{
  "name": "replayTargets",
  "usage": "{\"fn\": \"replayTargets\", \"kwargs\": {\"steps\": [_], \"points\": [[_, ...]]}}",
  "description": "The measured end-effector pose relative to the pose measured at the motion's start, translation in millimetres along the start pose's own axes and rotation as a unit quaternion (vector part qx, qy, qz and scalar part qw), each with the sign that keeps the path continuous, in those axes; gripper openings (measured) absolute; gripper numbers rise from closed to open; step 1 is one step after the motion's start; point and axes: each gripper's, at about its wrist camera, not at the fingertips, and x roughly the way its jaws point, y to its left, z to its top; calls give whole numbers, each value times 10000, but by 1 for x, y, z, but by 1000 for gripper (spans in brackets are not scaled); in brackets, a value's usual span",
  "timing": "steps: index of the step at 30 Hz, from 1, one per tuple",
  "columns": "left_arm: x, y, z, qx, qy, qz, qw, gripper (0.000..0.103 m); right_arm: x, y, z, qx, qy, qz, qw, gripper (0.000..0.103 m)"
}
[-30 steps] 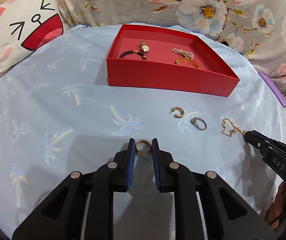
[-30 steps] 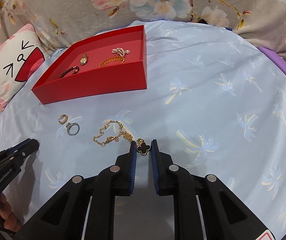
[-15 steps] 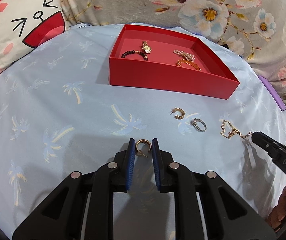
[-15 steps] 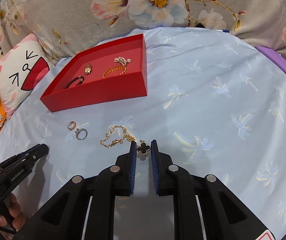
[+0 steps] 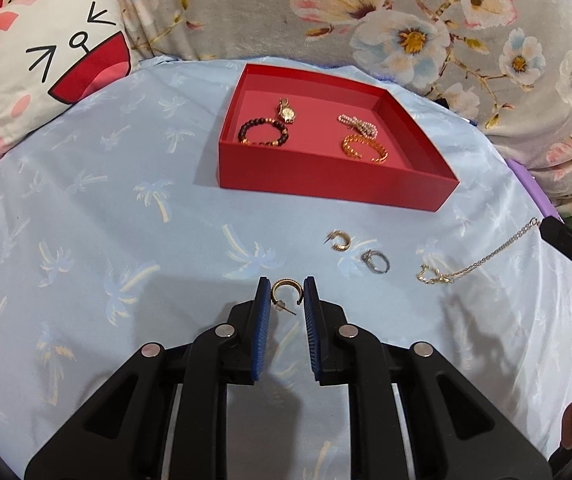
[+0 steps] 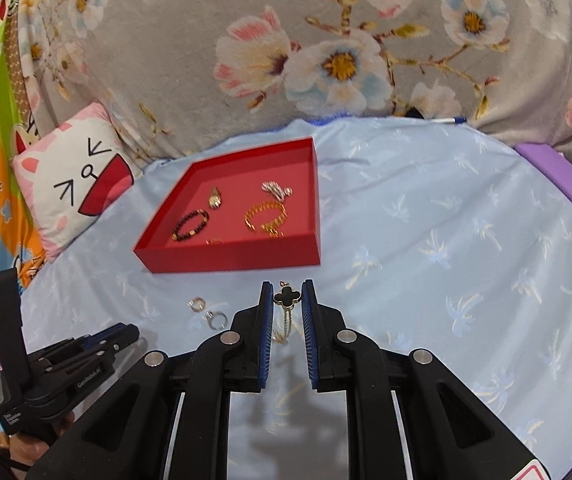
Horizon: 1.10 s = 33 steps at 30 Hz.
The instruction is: Organize jewelry
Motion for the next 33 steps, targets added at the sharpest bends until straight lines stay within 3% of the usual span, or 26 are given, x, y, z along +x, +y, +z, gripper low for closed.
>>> {"fn": "replayTargets", "kwargs": {"steps": [4,5,6,14,17,20,21,28,33], "points": [[-12,-4,16,127,-110,4,9999,16,-8,8,19,-131,-165,35,9998,13],[-15,-5,19,149,-143,7,9998,16,-10,10,23,-155,-213,57,9996,3],[-18,-6,25,178,-184,2,9997,16,-11,12,29,-182,-234,97,9995,1],[-33,-14,58,298,-523,-19,9982,16,-6,20,54,-314,-369,97,9988,1],[-31,-14,57,284,-490,-67,9984,16,4,12,36,-295,-170,-9,9994,3],[-23,-13,49,223,-372,-128,9990,16,22,-2,4,-100,215,-114,9997,28],[-20,-12,46,208,-323,-134,9992,16,27,-5,-6,-33,331,-116,9994,31],[-5,-11,26,100,-53,-172,9998,16,61,-2,-50,-33,1043,-95,9945,30],[-1,-10,18,82,26,-162,9998,16,70,5,-59,-129,1108,-117,9937,28]]}}
